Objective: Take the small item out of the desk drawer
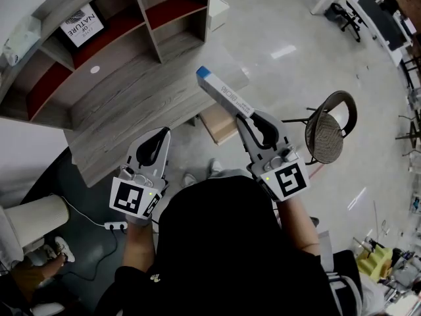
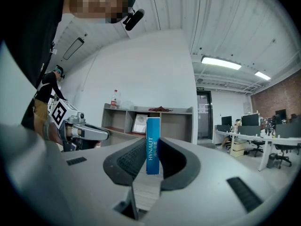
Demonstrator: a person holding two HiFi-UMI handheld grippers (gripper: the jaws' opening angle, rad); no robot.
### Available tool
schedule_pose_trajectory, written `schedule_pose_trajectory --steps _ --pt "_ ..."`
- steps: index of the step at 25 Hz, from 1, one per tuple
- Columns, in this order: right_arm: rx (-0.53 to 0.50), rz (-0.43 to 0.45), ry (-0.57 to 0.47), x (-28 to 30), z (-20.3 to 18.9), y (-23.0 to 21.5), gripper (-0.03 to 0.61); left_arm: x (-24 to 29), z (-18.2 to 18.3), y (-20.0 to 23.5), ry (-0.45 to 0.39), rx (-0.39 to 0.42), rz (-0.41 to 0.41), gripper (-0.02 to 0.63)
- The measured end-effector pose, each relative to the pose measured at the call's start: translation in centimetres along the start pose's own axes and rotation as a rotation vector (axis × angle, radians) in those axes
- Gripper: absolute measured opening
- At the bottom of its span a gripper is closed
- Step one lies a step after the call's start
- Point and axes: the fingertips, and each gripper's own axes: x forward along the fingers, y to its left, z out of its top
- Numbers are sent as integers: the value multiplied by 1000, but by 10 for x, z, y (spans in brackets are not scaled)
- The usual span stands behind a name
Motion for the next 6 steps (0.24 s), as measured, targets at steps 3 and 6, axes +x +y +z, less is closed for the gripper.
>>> schedule_pose_trajectory --steps 3,6 --pt "3 -1 4 0 -2 1 72 -1 -2 0 2 -1 1 8" --pt "4 -4 7 -1 -4 2 72 -2 -4 0 2 -4 2 8"
